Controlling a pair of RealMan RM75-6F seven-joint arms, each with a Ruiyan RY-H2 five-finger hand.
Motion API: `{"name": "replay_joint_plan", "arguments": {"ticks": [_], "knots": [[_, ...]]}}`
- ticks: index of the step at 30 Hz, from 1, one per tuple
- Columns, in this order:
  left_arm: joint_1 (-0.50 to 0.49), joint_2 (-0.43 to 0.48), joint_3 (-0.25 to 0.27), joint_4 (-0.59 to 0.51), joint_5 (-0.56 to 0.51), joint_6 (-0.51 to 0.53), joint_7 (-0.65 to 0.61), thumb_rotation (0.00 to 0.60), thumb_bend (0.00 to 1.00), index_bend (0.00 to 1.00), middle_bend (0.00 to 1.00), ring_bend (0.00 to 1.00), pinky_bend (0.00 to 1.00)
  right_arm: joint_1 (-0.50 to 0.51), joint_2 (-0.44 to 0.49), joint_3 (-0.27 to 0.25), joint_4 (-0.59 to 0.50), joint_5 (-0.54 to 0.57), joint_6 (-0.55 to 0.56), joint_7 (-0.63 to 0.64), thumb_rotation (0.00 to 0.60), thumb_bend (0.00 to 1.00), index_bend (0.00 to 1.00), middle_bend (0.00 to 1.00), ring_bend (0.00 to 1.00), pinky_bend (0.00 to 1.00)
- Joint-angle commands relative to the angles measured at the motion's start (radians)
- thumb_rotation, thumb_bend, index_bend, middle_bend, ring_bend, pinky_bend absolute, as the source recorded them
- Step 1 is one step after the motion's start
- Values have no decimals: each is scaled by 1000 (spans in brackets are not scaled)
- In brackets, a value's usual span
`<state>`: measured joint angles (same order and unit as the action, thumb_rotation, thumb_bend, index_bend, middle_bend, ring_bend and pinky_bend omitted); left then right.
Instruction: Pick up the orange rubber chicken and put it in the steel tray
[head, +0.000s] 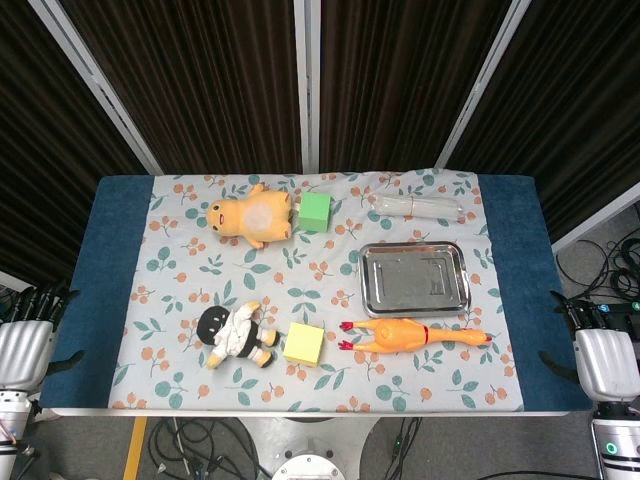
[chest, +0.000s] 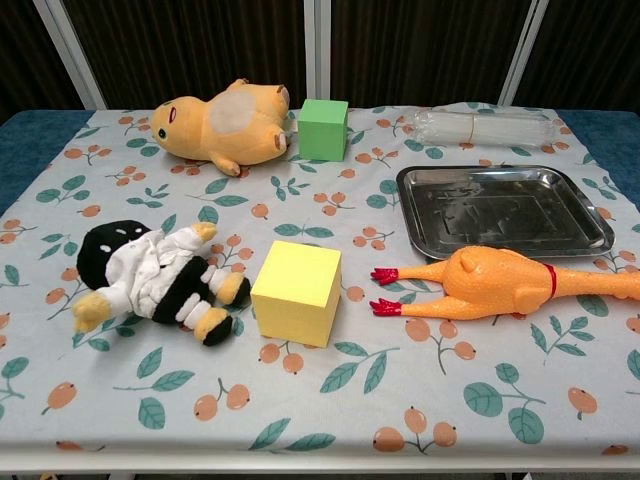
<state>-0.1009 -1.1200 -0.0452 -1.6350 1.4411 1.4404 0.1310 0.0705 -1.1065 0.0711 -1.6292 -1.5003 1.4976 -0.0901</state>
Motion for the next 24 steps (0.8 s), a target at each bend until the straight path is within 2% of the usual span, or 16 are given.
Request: {"name": "replay_joint_plan", "arguments": {"ticks": [1,6,12,17,24], "knots": [[3,-29,-12,22,-3,24,1,600,0,215,166,92,107,2,0,0,-1,2,-5,0,600,81,153,345,225,304],[15,-71,-21,59,11,73,-7,600,0,215,166,92,112,4,6,-1,-4,-1,-8,6,600,81,159,352,226,324],[19,-78,-14,60,25,79,-16,600,0,214,166,92,111,14,9,-16,-10,-31,-27,45,600,86,162,366,247,361],[17,-78,-8,53,28,68,-23,600,0,215,166,92,112,53,-14,-53,6,-59,-121,65,600,101,224,394,259,397],[23,-77,-2,55,27,64,-41,600,0,215,166,92,112,130,-112,-60,96,-43,-261,-34,600,110,258,394,265,427]]}}
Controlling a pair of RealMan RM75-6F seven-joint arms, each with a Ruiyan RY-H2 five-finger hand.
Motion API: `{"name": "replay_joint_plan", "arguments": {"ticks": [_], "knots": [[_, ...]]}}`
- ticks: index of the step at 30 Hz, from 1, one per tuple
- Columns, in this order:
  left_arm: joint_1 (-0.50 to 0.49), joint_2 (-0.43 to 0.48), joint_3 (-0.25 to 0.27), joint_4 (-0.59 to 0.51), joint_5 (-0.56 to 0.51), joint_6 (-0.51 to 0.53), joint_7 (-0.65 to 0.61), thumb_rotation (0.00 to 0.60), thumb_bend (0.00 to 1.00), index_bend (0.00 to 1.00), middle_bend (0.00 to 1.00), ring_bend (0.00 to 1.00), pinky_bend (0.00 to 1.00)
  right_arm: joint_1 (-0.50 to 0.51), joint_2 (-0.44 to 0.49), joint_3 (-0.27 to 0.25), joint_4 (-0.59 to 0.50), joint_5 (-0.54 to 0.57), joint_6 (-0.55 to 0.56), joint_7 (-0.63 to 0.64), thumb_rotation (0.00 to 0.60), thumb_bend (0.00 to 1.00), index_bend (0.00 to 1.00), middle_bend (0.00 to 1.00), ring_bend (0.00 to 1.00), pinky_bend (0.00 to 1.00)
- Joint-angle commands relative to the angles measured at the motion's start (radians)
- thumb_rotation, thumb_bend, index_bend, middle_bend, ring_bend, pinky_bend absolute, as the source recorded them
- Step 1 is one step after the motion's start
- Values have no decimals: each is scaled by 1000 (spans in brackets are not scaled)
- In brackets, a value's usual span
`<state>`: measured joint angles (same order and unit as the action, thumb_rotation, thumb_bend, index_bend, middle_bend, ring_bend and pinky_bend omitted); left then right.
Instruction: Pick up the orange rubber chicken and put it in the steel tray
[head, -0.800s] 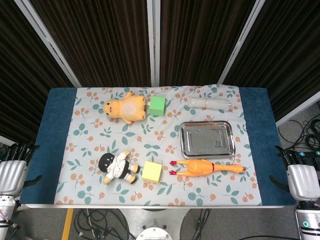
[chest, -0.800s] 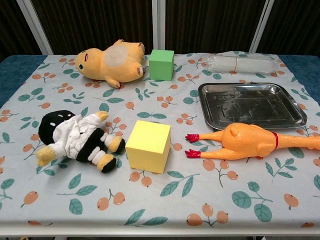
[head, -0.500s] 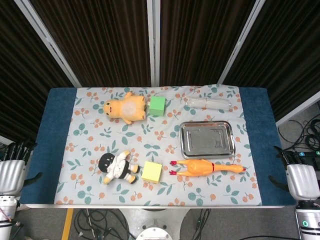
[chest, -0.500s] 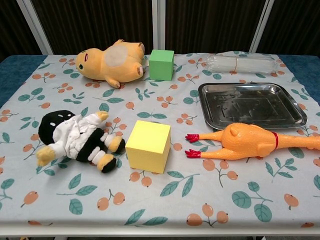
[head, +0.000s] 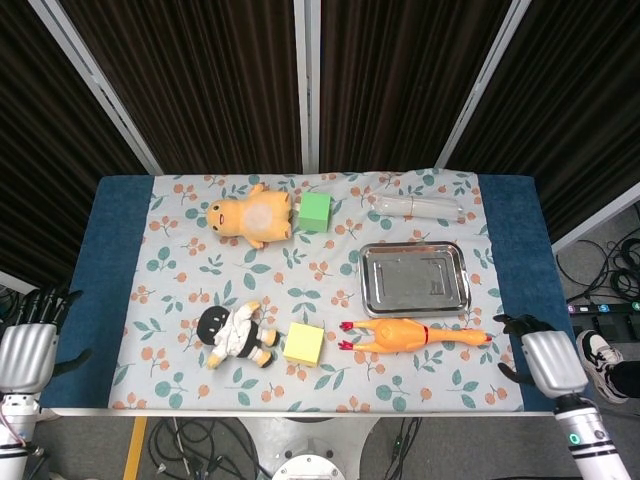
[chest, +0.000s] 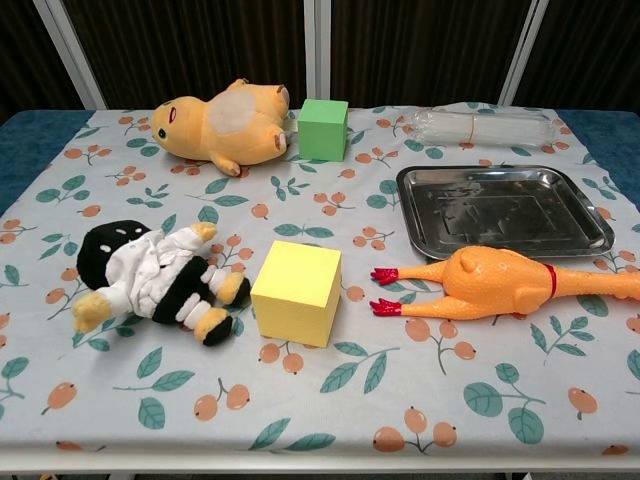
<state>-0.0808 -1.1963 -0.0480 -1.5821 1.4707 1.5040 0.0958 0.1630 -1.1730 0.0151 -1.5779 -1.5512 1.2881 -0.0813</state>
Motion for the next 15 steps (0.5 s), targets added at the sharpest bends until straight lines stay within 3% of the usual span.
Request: {"name": "replay_joint_plan", "arguments": {"ticks": [1,15], "knots": [[4,0,2,3,-4,0,-8,600,0,215,166,92,112,46,-60,-1,59,12,-63,-51,600,113,262,394,265,430],[16,-12,11,35,-17,-15,-59,600,0,214,166,92,113,151,-219,14,229,35,-177,-111,600,128,306,403,303,431]]}}
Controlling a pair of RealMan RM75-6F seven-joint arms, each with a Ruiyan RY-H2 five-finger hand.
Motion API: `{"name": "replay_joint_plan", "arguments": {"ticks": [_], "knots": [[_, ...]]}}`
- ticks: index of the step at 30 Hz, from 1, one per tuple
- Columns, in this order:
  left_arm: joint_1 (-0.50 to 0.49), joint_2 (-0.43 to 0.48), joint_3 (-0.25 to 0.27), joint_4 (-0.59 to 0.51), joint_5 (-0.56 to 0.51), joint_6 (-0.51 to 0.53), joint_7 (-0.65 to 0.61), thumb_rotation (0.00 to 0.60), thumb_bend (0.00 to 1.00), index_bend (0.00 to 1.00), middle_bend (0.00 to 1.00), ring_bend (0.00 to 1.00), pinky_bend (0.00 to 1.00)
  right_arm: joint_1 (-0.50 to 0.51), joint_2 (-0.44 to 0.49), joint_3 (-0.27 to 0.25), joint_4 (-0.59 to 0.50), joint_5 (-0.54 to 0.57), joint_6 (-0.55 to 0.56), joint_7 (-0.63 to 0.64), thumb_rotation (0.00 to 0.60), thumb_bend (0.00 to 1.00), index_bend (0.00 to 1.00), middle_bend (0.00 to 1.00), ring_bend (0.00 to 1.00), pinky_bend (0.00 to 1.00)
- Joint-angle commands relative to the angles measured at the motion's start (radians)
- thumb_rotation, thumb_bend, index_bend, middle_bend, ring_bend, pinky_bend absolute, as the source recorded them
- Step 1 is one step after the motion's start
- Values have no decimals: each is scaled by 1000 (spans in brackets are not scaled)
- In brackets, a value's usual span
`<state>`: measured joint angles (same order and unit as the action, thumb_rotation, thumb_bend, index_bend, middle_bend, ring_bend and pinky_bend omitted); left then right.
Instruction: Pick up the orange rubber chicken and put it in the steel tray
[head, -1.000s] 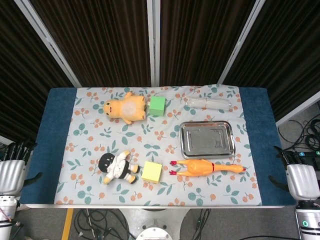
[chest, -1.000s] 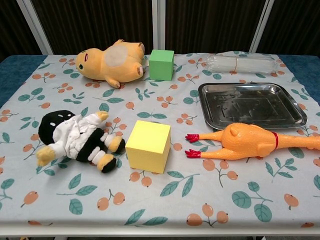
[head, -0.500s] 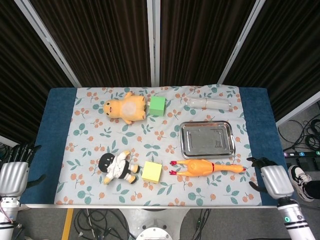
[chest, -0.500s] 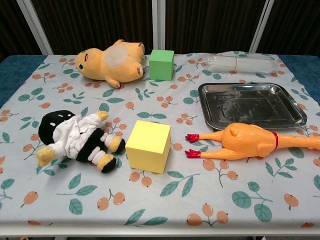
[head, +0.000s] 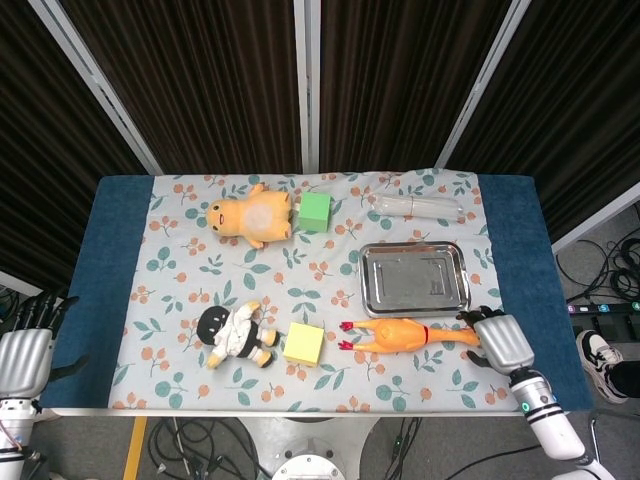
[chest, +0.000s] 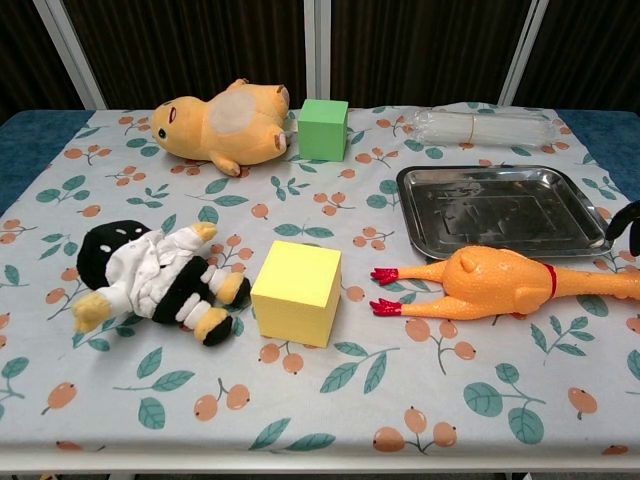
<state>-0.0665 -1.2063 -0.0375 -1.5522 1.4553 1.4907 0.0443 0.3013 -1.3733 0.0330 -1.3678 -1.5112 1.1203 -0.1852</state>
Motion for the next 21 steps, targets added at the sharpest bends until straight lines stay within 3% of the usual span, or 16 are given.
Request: {"name": "replay_joint_plan", "arguments": {"ticks": [1,16,21], "knots": [[2,-3,1,9,-3,-2,-10,600,0,214,166,92,113,16,-25,-6,24,-8,-10,-7,600,130,306,410,313,434],[2,-19,2,55,-7,-23,-61,600,0,215,166,92,113,52,-80,-33,72,-3,-52,-32,600,145,331,423,321,447],[6,-24,6,71,-6,-23,-80,600,0,215,166,92,113,43,-73,-49,55,-12,-33,-41,600,150,371,430,353,496]]}}
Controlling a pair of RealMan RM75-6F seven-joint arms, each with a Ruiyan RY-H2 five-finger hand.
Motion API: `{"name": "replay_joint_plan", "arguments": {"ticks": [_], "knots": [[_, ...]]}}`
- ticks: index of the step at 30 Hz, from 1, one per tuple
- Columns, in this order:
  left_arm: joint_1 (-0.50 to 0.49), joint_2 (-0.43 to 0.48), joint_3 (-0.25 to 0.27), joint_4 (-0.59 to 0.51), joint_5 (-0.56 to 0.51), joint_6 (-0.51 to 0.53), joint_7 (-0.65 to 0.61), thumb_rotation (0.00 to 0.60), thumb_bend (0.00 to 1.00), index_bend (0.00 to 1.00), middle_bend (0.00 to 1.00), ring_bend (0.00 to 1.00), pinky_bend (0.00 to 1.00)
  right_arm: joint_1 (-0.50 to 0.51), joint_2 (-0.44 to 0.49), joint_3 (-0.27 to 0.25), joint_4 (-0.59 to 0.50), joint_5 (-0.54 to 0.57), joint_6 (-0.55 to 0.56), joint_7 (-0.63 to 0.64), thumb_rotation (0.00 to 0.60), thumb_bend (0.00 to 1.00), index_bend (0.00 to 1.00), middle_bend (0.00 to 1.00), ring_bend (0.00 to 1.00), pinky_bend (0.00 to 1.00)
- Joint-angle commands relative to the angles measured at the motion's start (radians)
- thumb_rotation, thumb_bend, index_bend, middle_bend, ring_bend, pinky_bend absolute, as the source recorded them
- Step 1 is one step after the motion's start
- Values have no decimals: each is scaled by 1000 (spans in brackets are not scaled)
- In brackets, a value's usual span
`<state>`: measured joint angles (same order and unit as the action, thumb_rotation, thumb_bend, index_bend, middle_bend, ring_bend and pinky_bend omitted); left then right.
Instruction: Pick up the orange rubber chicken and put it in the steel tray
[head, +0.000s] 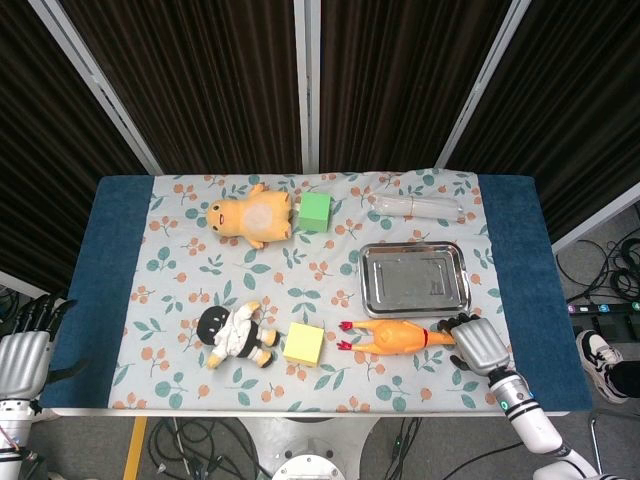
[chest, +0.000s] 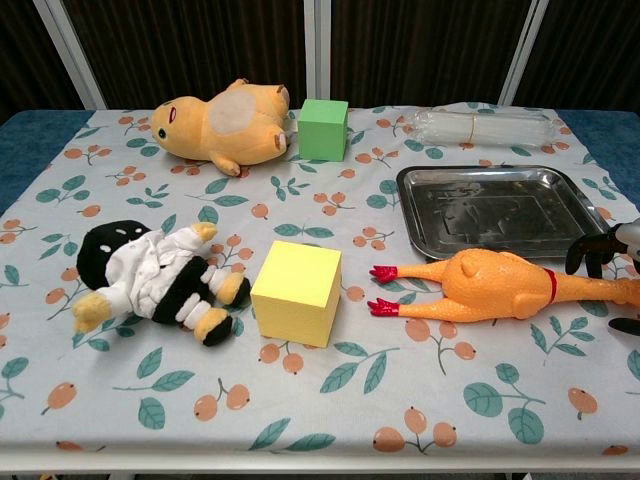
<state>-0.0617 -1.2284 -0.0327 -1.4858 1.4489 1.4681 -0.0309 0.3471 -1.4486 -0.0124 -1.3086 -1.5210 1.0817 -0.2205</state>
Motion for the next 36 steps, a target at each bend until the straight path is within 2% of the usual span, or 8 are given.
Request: {"name": "replay_joint_plan", "arguments": {"ticks": [1,11,16,23,25,29,36], "knots": [[0,-3,2,8,0,-4,-8,600,0,215,166,92,113,-2,2,-3,-5,1,6,-12,600,152,372,431,353,497],[5,-10,3,34,0,-6,-37,600,0,215,166,92,113,31,-36,19,5,37,-32,-54,600,243,392,431,357,506],[10,-16,5,47,-2,-6,-50,600,0,220,166,92,113,39,-54,22,27,45,-33,-61,600,334,491,473,409,583],[8,-20,3,57,-1,-11,-55,600,0,221,166,92,113,47,-69,17,59,22,-11,-44,600,356,631,535,488,718],[6,-18,1,58,6,-5,-55,600,0,221,166,92,114,49,-63,10,56,-1,7,-33,600,358,694,566,533,786],[-6,1,-5,40,36,8,-81,600,0,221,166,92,115,57,-12,1,20,-62,59,23,600,373,797,640,618,880],[-48,57,-37,-31,111,45,-139,600,0,221,166,92,120,99,179,-4,-133,-160,106,97,600,381,905,704,684,955]]}}
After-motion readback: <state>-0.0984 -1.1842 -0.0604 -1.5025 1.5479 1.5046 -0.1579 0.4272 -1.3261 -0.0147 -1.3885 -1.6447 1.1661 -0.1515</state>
